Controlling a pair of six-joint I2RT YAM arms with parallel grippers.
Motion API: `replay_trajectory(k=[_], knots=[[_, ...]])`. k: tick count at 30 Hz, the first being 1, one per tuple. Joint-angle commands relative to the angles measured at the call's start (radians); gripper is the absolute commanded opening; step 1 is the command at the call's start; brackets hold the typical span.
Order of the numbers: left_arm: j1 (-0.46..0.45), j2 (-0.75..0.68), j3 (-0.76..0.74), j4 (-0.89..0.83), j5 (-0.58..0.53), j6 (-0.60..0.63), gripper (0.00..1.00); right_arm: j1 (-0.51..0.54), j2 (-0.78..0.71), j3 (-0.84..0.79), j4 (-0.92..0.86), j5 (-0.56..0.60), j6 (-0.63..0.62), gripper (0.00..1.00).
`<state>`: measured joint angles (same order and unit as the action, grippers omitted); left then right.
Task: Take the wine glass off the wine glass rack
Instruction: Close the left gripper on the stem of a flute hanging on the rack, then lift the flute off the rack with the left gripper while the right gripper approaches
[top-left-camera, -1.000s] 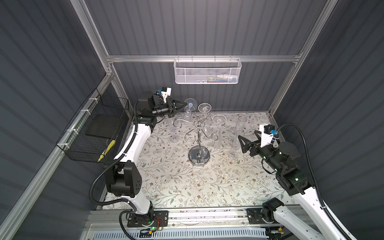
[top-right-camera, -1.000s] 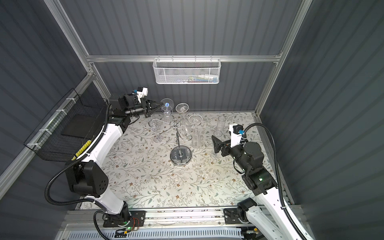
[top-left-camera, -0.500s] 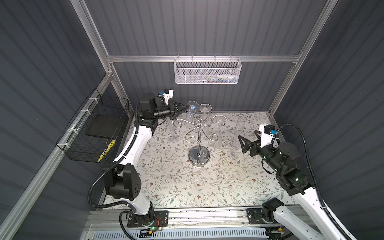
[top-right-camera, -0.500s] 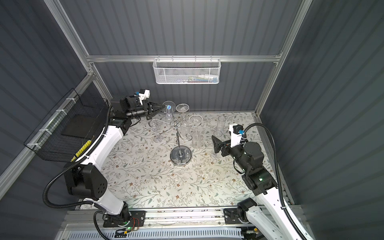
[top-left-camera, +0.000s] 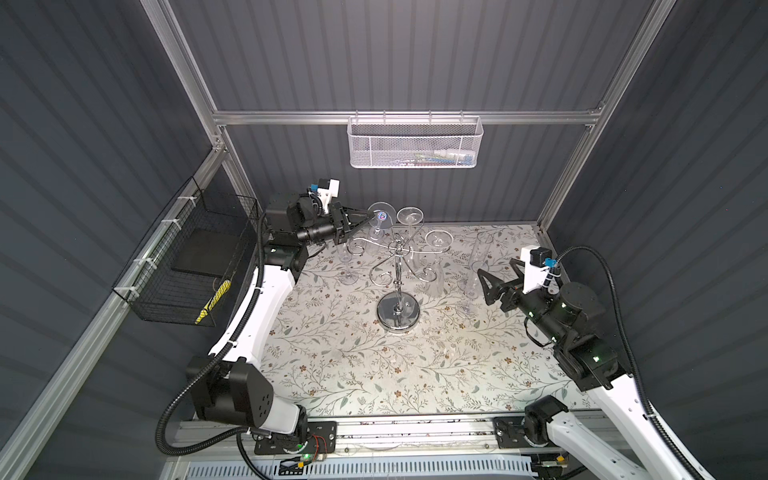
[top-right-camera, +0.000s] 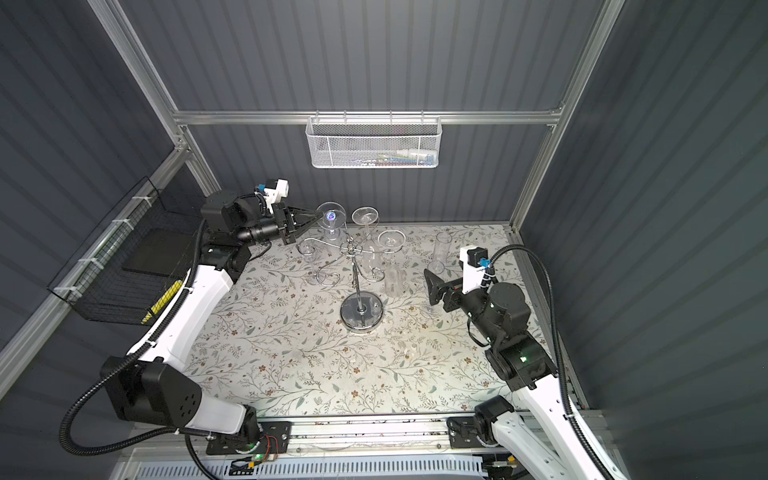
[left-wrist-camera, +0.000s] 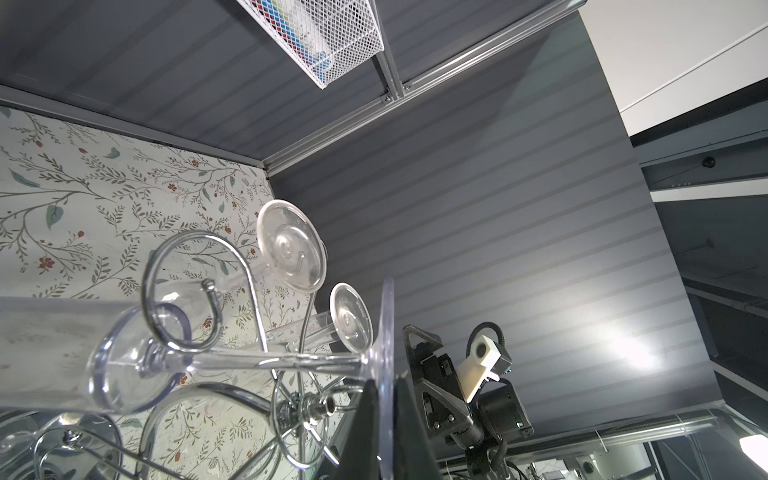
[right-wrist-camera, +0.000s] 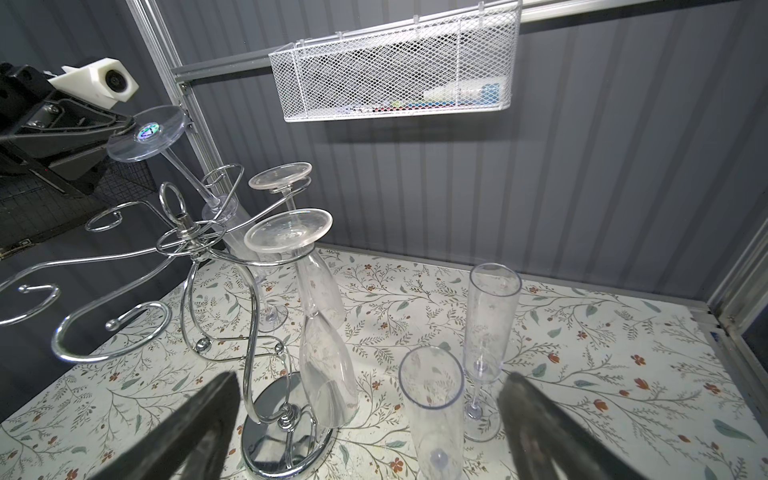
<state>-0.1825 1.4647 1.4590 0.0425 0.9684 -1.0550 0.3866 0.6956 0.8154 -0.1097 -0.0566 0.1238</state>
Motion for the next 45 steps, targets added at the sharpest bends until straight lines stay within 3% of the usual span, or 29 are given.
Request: replay_trajectory(k=[1, 9, 15, 24, 29, 36, 45], knots=[[0.001, -0.052, -0.006, -0.008, -0.040, 0.001, 0.00, -0.004, -0.003, 0.040, -0.024, -0.003, 0.003, 0.99], [0.010, -0.106, -0.007, -0.051, -0.101, 0.013, 0.00, -0.003, 0.004, 0.088, -0.075, -0.013, 0.024, 0.99], [0.010, -0.149, 0.034, -0.171, -0.145, 0.113, 0.00, -0.004, 0.040, 0.170, -0.140, -0.050, 0.094, 0.99], [0.000, -0.228, 0.194, -0.452, -0.229, 0.497, 0.00, -0.003, 0.231, 0.481, -0.307, -0.234, 0.282, 0.98], [-0.087, -0.241, 0.310, -0.601, -0.301, 0.795, 0.00, -0.003, 0.366, 0.679, -0.331, -0.407, 0.398, 0.94], [-0.192, -0.309, 0.231, -0.465, -0.278, 1.012, 0.00, -0.002, 0.545, 0.885, -0.287, -0.647, 0.604, 0.86], [-0.312, -0.350, 0.141, -0.384, -0.280, 1.286, 0.00, 0.019, 0.645, 0.964, -0.241, -0.807, 0.756, 0.78]])
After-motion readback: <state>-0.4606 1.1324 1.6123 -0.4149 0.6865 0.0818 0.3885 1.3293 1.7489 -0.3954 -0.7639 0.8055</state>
